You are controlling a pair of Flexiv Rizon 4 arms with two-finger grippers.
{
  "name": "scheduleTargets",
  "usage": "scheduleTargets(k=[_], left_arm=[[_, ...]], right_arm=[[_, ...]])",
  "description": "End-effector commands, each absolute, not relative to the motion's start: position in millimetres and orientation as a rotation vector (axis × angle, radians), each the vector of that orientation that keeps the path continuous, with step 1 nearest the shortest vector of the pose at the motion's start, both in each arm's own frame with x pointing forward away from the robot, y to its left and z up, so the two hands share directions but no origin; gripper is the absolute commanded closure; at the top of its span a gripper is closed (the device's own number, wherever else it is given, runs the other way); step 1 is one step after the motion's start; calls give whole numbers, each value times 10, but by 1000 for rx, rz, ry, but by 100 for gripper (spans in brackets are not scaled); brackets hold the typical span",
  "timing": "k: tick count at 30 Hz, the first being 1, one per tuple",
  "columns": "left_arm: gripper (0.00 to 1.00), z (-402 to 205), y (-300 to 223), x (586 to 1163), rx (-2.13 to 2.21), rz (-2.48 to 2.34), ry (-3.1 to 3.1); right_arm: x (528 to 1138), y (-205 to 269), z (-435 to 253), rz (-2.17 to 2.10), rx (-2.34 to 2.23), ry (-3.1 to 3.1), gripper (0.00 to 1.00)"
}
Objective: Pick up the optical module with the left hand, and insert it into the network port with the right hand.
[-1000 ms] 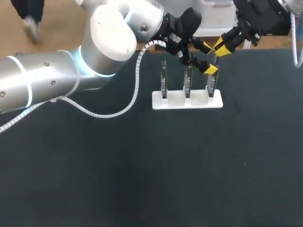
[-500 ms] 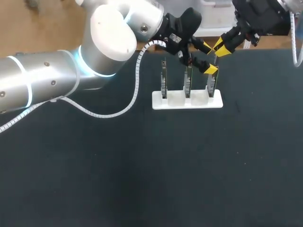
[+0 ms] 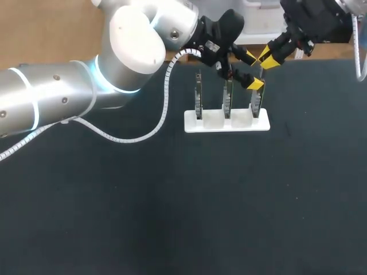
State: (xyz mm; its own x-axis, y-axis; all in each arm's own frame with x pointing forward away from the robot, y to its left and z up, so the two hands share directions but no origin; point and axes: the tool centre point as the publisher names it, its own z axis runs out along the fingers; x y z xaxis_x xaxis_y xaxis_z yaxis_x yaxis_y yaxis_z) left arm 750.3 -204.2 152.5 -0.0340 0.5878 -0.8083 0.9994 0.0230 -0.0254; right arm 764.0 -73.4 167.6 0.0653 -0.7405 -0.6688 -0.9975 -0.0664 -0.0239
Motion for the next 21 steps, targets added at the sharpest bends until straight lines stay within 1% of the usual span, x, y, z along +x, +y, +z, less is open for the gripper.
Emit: scheduleTargets(k=[1,21], left_arm=[[0,1532,-2056,7519,1633,-855,1694],[0,1532,-2056,7519,1633,-855,1694]], right_arm=[[7589,-738,1683,675,-1846,1732,100],[7599,-735,1583,698,-1840,1738,100]])
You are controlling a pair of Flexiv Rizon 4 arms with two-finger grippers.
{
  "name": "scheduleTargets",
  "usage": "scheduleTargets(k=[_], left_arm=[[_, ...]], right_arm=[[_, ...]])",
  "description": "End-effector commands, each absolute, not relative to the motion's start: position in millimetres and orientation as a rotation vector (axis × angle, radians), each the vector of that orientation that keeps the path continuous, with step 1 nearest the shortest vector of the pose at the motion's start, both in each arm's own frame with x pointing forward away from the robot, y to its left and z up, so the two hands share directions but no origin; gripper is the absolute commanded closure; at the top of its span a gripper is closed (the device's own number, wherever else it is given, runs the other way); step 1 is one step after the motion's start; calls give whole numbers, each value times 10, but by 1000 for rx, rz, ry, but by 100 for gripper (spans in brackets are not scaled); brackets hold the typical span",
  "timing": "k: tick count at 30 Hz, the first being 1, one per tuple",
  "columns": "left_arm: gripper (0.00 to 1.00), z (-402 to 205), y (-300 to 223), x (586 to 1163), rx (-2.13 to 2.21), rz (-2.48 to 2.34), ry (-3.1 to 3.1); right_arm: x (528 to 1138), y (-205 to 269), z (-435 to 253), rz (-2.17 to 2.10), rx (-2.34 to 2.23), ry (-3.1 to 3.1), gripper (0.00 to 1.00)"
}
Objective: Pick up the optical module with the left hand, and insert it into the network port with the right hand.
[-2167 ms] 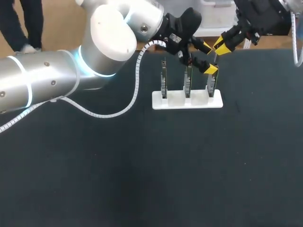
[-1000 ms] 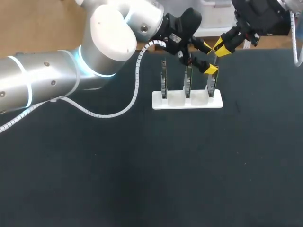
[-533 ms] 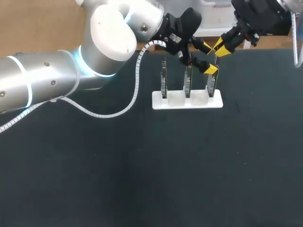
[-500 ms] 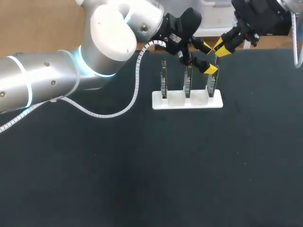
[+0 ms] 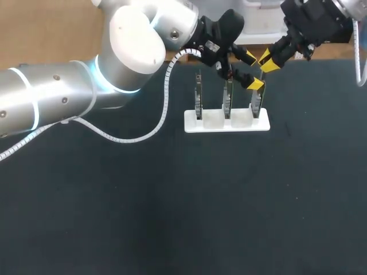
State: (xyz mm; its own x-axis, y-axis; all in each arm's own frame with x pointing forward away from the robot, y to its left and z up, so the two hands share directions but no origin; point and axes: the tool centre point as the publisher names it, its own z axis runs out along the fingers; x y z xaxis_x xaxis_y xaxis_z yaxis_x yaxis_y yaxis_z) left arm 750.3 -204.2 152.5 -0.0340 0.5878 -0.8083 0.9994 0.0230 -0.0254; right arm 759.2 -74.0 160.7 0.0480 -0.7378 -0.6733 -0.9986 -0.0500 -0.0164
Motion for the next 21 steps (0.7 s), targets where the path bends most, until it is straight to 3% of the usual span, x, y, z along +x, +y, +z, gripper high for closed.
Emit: scheduleTargets(k=[1,21], left_arm=[[0,1532,-2056,7519,1633,-855,1694],[0,1532,-2056,7519,1633,-855,1694]], right_arm=[[7602,-732,1579,699,-1843,1737,100],[7664,-764,1518,708,-1836,1748,100]])
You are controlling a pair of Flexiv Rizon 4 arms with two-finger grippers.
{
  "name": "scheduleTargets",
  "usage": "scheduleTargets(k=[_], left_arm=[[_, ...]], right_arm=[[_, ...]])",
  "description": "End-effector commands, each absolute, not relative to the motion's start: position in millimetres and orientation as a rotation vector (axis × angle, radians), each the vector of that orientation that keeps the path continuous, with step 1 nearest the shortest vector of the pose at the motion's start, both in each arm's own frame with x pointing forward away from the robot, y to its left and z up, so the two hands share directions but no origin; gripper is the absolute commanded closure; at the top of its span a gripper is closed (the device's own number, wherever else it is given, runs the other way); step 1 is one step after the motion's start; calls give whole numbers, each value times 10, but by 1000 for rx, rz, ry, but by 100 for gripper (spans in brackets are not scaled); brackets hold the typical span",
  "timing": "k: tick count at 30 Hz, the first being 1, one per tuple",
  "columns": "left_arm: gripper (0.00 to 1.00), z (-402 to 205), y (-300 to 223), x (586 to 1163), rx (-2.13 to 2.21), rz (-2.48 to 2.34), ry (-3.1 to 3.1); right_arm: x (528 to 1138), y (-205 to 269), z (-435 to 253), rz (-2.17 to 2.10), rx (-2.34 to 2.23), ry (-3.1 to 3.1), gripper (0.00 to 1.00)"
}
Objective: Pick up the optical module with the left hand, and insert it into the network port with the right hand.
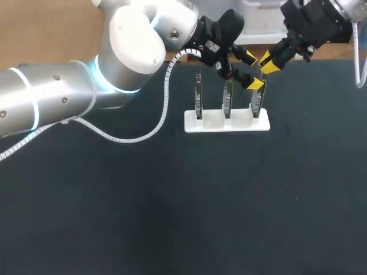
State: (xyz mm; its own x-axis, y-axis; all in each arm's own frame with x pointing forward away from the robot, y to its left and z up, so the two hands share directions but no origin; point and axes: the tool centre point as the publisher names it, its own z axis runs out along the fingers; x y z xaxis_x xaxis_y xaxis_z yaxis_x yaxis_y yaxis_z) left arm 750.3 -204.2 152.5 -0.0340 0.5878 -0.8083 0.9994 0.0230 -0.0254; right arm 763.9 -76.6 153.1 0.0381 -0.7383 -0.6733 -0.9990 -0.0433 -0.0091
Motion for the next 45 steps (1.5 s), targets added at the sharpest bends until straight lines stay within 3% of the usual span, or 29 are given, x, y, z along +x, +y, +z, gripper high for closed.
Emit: scheduleTargets(k=[1,20,21,22,23,45], left_arm=[[0,1532,-2056,7519,1633,-855,1694],[0,1532,-2056,7519,1633,-855,1694],[0,1532,-2056,7519,1633,-855,1694],[0,1532,-2056,7519,1633,-855,1694],[0,1532,-2056,7519,1633,-855,1694],[0,1532,-2056,7519,1633,-855,1694]], right_arm=[[7666,-764,1514,709,-1836,1749,100],[7685,-783,1476,736,-1823,1748,100],[7684,-782,1479,739,-1823,1744,75],[7683,-781,1485,737,-1821,1744,42],[7684,-782,1490,739,-1817,1742,0],[7585,-1077,1730,948,-1649,1472,0]])
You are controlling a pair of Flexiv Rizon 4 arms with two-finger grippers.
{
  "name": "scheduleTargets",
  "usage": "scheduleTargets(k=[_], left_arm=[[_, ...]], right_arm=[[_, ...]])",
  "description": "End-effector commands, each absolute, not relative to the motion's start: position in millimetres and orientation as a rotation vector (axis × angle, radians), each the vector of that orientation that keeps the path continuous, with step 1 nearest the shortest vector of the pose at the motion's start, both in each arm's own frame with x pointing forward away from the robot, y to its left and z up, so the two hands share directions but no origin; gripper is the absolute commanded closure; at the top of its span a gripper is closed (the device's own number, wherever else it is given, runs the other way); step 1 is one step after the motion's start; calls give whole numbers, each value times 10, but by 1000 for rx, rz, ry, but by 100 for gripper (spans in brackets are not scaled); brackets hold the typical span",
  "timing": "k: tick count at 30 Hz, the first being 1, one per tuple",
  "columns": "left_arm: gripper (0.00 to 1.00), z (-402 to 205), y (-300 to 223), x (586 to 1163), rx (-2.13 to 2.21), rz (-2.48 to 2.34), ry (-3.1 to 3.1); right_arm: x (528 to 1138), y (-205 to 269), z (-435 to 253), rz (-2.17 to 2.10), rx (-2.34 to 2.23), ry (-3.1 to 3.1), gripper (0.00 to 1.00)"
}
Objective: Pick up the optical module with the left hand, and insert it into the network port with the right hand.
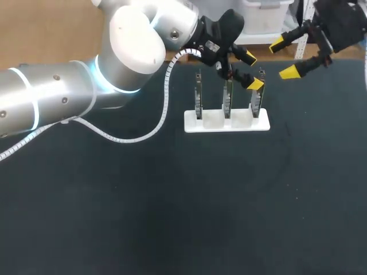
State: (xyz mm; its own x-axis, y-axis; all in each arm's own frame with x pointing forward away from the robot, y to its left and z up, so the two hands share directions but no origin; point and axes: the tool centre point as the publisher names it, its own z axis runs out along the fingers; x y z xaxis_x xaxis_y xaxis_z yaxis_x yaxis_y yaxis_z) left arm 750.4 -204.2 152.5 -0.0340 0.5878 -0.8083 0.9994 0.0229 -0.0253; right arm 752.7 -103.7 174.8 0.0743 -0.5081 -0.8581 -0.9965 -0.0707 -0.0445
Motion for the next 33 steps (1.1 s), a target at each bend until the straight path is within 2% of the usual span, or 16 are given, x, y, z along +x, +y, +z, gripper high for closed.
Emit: scheduleTargets(k=[1,2,3,33], left_arm=[[0,1532,-2056,7519,1633,-855,1694],[0,1532,-2056,7519,1633,-855,1694],[0,1532,-2056,7519,1633,-855,1694],[0,1532,-2056,7519,1633,-855,1694]], right_arm=[[7583,-1075,1726,940,-1652,1483,36],[7588,-1075,1719,931,-1648,1492,76],[7591,-1075,1716,939,-1645,1481,100],[7548,-793,1621,919,-1701,1516,100]])
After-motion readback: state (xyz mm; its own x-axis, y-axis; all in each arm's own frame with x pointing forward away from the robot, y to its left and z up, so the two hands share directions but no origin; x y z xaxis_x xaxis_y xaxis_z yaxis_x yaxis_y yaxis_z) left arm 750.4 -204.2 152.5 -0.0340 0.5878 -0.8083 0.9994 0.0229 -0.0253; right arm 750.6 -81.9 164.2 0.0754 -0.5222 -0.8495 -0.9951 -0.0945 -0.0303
